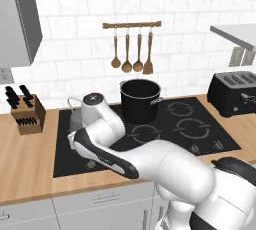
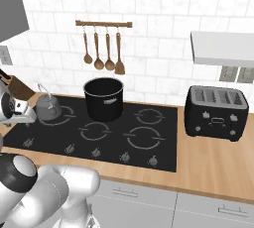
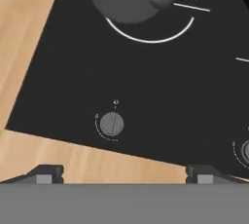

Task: Pick the kettle from the counter and place it on a stove burner. Then turn the burner on.

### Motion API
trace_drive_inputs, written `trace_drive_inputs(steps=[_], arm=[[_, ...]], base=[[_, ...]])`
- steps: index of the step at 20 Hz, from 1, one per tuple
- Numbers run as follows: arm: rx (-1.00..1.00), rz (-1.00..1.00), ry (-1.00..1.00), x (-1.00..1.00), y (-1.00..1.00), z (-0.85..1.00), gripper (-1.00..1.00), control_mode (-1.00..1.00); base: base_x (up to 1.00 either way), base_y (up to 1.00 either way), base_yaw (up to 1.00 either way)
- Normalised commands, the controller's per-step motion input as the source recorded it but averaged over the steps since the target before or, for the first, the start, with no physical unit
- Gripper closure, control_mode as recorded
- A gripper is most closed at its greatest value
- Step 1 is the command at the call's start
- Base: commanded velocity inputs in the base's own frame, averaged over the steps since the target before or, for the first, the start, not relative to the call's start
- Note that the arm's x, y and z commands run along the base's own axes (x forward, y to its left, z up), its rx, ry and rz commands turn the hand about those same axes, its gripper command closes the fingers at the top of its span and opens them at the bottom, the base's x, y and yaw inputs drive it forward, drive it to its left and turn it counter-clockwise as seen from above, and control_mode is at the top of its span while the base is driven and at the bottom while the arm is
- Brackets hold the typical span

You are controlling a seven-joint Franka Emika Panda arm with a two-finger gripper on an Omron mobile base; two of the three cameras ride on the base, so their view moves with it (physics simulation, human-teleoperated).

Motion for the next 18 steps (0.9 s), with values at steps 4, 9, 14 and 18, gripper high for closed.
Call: trace_drive_inputs(steps=[4,9,14,18], arm=[[0.22,-0.21,0.0,0.0,0.0,-0.15,-1.0,-1.0],[0.13,-0.2,0.0,0.0,0.0,-0.3,-1.0,-1.0],[0.0,-0.08,0.05,0.0,0.0,-0.32,-1.0,-1.0],[-0.02,0.0,0.11,0.01,0.01,-0.27,-1.0,-1.0]], base=[[0.0,0.0,0.0],[0.0,0.0,0.0],[0.0,0.0,0.0],[0.0,0.0,0.0]])
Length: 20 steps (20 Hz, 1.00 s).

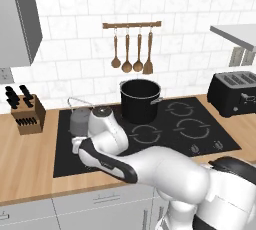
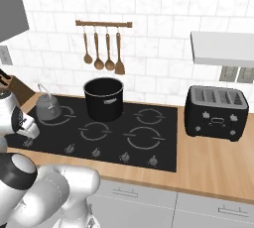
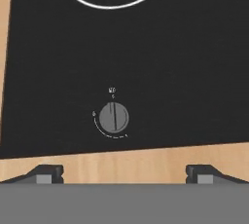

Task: Pick the kettle from the counter and place it on a stove burner. Then turn the burner on.

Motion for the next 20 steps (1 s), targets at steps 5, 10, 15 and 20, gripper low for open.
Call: trace_drive_inputs(steps=[5,10,15,20], arm=[[-0.03,0.0,0.05,0.08,0.1,-0.31,-1.0,-1.0],[-0.08,0.0,0.0,0.04,0.21,-0.37,-1.0,-1.0],[-0.06,0.0,0.0,0.16,0.13,-0.26,-1.0,-1.0],[0.0,0.0,0.0,0.21,0.0,-0.17,-1.0,-1.0]], base=[[0.0,0.0,0.0],[0.0,0.0,0.0],[0.0,0.0,0.0],[0.0,0.0,0.0]])
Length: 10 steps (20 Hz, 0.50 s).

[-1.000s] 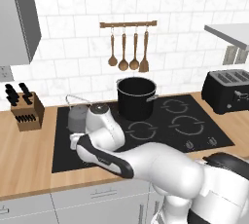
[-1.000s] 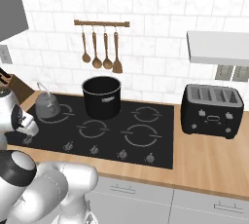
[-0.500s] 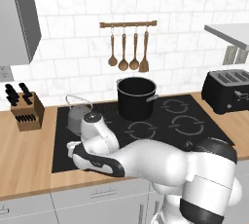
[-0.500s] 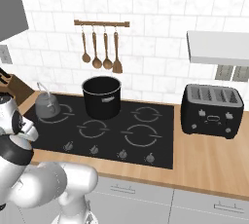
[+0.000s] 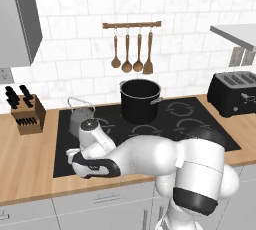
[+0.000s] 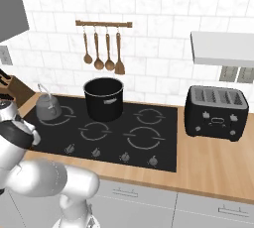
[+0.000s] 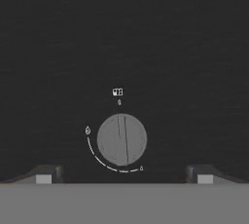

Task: Pick the kettle from the counter and place it on a stove burner. Then turn the burner on.

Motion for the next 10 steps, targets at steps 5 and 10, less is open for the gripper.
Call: trace_drive_inputs(steps=[5,10], arm=[[0.0,0.0,0.0,0.15,0.0,-0.23,-1.0,-1.0],[0.0,0.0,0.0,0.12,0.0,-0.26,-1.0,-1.0]], base=[[0.0,0.0,0.0],[0.0,0.0,0.0]])
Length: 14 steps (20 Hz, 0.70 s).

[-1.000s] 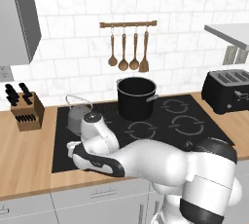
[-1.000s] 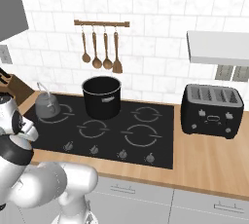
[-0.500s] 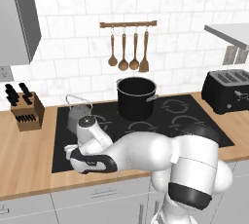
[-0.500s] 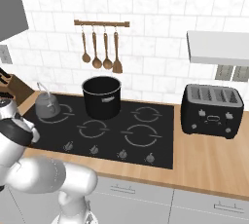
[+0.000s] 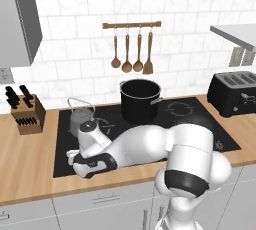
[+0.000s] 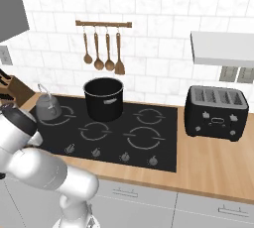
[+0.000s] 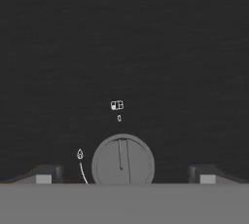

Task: Pick the kettle from the counter and place it on a stove burner. Then turn the burner on.

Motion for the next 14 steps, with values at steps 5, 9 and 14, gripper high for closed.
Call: trace_drive_inputs(steps=[5,9,14], arm=[[0.0,0.0,0.0,0.16,0.0,-0.25,-1.0,-1.0],[0.0,0.0,0.0,0.03,0.0,-0.25,1.0,-1.0],[0.0,0.0,-0.02,0.0,-0.04,-0.18,1.0,-1.0]], base=[[0.0,0.0,0.0],[0.0,0.0,0.0],[0.0,0.0,0.0]])
